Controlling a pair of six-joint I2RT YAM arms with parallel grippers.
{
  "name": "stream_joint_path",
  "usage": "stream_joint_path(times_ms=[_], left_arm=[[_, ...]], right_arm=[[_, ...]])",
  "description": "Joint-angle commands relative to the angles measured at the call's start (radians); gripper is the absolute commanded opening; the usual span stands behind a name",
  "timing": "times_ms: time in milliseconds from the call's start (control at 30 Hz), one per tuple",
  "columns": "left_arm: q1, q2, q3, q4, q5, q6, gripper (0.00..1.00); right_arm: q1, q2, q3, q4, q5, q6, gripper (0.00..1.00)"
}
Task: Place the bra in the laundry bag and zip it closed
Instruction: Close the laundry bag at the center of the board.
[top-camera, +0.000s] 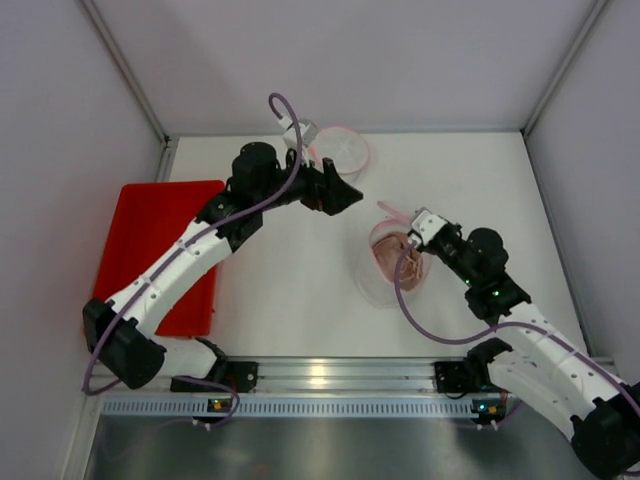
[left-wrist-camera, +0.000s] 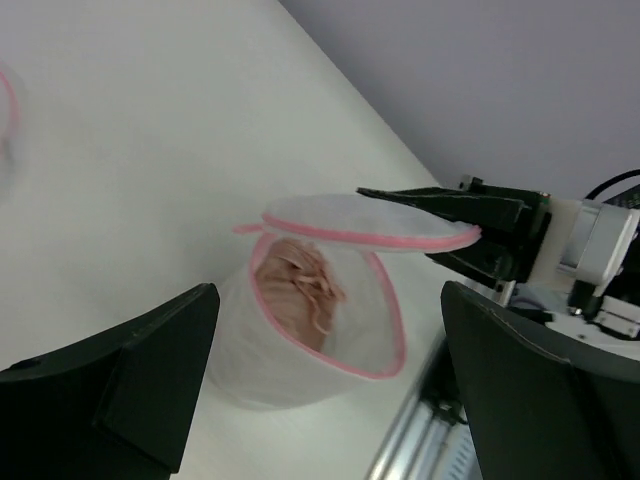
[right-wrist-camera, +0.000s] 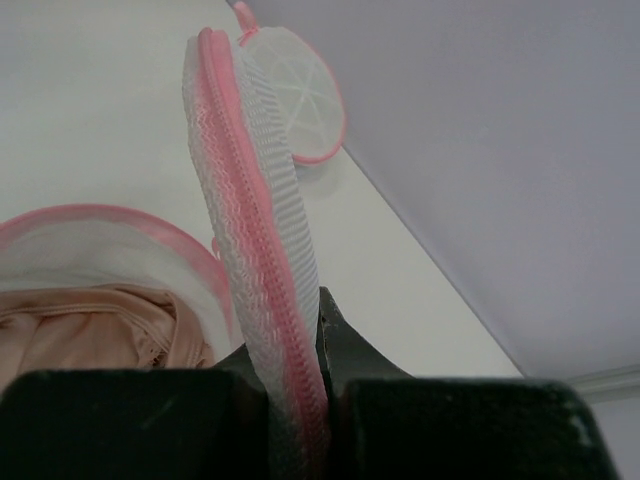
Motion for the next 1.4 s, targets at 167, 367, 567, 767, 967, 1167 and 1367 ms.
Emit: stream_joint_path(times_ms=[167, 367, 567, 767, 967, 1167, 1367], left_arm=[[-0.007, 0.073, -0.139, 0.079, 0.153, -0.779, 0.99], [-0.033, 0.148, -0.111, 0.142, 0.128, -0.954, 0.98], [-0.098, 0.220, -0.080, 0.139, 0.112, -1.022, 0.94], [-0.119, 0.308, -0.054, 0.147, 0.104, -1.039, 0.54], [-0.101, 0.374, -0.022, 0.217, 0.130, -1.000, 0.02], [-0.052, 0.426, -0.022, 0.343, 0.295, -0.930, 0.00], [-0.046, 0.424, -0.122, 0.599, 0.482, -0.890, 0.00]], right_arm=[[0.136, -0.049, -0.047, 0.096, 0.187, -0.153, 0.00], [0.250, -0.032, -0.072, 0.122, 0.294, -0.202, 0.00], [0.336, 0.014, -0.070, 0.164, 0.397, -0.231, 0.00], [0.386, 0.014, -0.069, 0.144, 0.452, -0.244, 0.00], [0.391, -0.115, -0.064, -0.056, 0.413, -0.248, 0.60], [0.390, -0.330, 0.045, -0.431, 0.325, -0.094, 0.88], [0.324, -0.341, 0.217, -0.670, 0.290, 0.172, 0.96]])
